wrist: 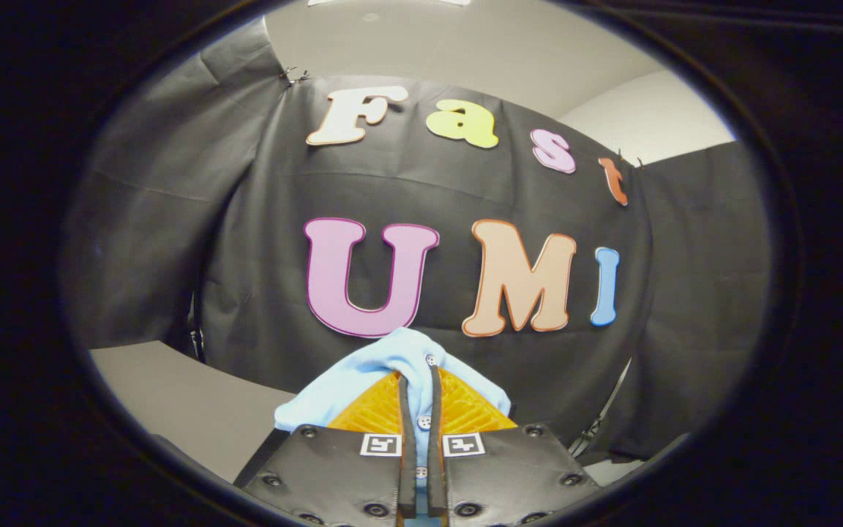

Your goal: Put the clothes into the washing machine and then close the washing machine lid.

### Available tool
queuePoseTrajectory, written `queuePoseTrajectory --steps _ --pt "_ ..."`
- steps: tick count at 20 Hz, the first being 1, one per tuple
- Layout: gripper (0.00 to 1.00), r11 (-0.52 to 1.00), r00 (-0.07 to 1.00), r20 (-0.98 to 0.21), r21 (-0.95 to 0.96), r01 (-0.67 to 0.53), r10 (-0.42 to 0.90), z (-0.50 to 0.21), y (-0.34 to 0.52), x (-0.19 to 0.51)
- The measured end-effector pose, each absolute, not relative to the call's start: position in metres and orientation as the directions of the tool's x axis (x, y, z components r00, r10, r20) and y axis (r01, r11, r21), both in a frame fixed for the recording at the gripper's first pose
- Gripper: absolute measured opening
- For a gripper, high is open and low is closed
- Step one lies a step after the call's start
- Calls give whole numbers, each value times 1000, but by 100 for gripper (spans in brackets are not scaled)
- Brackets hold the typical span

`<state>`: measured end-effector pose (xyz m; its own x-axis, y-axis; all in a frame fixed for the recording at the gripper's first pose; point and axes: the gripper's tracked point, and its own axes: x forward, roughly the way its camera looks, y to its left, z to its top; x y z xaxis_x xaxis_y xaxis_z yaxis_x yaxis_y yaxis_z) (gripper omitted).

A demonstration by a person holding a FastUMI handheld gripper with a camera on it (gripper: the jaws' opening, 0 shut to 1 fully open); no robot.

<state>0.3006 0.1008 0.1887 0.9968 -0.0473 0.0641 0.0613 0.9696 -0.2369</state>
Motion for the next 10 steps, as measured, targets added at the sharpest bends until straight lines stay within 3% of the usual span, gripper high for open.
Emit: queuePoseTrajectory --steps 10 --pt "14 967 976 -130 -205 148 -177 31 19 333"
